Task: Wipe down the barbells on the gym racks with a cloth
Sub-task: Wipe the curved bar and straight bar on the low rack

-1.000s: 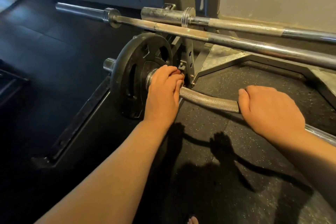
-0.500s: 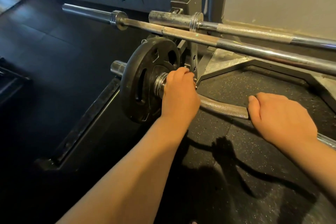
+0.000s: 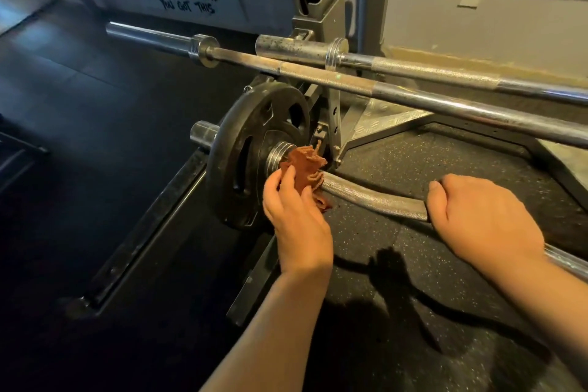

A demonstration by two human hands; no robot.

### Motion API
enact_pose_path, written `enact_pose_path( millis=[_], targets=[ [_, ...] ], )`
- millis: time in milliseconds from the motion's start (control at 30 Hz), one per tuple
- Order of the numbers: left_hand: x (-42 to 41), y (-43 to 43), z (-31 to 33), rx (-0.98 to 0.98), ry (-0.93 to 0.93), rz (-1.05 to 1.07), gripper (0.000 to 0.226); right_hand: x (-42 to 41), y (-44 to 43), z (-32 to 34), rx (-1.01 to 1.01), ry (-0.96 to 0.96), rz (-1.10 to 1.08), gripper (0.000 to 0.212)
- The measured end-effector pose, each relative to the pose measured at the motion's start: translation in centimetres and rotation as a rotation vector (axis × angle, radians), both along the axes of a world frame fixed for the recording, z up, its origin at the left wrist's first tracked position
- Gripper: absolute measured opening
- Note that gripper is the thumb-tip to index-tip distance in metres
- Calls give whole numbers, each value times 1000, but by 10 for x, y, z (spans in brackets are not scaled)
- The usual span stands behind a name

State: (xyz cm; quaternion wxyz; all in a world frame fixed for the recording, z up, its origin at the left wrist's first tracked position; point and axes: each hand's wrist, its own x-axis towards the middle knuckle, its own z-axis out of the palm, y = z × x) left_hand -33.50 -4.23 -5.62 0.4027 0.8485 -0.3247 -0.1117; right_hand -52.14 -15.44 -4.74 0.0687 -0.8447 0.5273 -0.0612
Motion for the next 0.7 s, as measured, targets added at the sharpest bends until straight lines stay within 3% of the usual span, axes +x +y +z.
enact_pose_path(
  millis=[100,233,300,433,567,700],
  targets=[
    [-11,-13,5,4,3,-17,45,0,0,-1,0,9,-2,40],
    [-39,-21,18,73,-218,-454,45,2,0,1,16,4,-6,41],
    [-28,-19,18,73,-293,-544,44,2,0,1,3,4,-5,41],
    [11,-22,7,47,-353,-477,37,2,0,1,-10,7,5,43],
    [-20,-34,4,-64,-80,-202,28,2,0,0,-23,21,-10,42],
    [-79,-34,-6,-82,-365,-492,29,2,1,-2,-37,22,-19,39]
  ],
)
